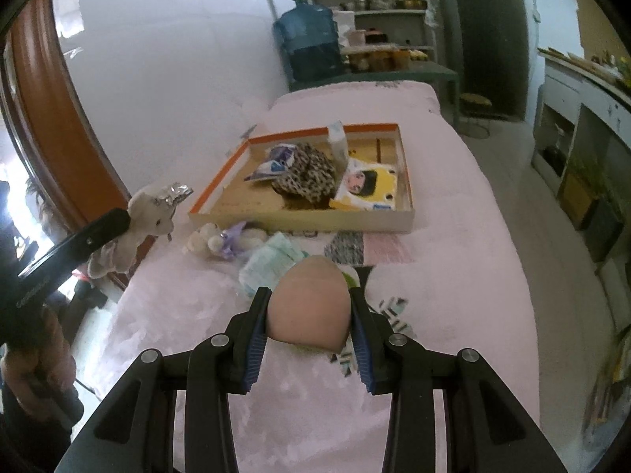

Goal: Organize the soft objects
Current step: 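Carry the bear and the beige sponge over the tray box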

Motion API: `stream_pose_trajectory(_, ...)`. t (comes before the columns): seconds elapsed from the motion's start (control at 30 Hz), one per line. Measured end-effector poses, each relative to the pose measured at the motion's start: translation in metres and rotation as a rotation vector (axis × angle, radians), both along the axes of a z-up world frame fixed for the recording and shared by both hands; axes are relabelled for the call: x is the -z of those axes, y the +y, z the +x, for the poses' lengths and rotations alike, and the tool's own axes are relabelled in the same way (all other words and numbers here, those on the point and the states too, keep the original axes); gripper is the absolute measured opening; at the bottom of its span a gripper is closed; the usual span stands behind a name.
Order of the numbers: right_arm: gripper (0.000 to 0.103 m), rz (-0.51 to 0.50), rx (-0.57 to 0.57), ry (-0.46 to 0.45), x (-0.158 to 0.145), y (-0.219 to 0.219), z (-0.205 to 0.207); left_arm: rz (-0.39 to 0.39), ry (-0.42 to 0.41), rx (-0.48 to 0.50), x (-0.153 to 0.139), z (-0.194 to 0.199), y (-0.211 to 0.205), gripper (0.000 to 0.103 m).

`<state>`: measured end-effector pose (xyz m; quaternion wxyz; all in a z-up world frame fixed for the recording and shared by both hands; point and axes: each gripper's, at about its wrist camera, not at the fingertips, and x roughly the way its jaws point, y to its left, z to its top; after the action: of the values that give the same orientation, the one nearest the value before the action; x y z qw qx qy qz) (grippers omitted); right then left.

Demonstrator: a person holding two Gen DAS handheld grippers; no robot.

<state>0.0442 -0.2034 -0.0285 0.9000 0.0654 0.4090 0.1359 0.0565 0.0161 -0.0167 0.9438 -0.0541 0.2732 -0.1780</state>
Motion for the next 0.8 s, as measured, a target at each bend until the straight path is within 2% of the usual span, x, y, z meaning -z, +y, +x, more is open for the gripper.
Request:
stream_pose_trajectory(0.37,0.039,-0.003,-0.054,-0.055,-0.018,0.013,0.018,-0.010,-0.006,-0.050,-0.012,0.021,-0.001,0.029)
stream_pose_trajectory(0.8,0.039,0.041,-0.109,-0.089,-0.024,0.026,0.065,-0.017,0.019,-0.126,-0.004,0.062,-0.001,0.029)
